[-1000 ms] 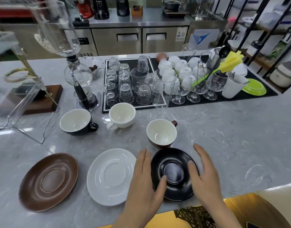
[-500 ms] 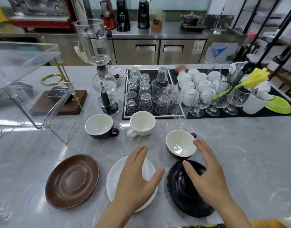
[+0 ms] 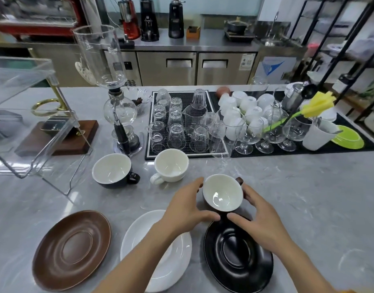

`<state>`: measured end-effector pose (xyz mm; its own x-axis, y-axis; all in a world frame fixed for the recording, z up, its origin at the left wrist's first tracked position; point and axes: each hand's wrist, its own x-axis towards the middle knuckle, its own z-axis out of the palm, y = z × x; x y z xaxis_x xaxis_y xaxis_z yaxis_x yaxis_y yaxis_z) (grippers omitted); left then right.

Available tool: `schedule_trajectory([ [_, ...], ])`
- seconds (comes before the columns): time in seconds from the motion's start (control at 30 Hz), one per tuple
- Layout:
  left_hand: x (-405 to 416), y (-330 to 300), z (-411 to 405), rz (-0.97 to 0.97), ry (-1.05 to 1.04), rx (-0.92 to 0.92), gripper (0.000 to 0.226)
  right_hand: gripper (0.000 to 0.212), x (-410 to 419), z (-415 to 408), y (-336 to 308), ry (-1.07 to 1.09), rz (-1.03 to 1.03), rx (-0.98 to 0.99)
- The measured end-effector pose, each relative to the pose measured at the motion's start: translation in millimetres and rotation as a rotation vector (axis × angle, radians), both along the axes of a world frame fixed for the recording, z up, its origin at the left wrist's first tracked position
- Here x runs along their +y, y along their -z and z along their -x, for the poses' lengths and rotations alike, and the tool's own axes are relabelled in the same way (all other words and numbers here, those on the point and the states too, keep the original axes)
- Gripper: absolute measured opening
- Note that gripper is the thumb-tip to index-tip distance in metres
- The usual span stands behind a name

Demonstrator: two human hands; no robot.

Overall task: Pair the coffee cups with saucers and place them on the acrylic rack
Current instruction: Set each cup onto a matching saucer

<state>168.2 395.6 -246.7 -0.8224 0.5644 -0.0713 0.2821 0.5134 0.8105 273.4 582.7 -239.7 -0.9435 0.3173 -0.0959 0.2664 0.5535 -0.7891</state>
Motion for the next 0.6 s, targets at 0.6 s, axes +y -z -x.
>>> schedule_trajectory([
  [0.6,11.4,11.5,12.2,-0.104,-0.051,-0.040,0.071,0.068,-4.6,10.4,11.0,0.082,0.003,0.081],
])
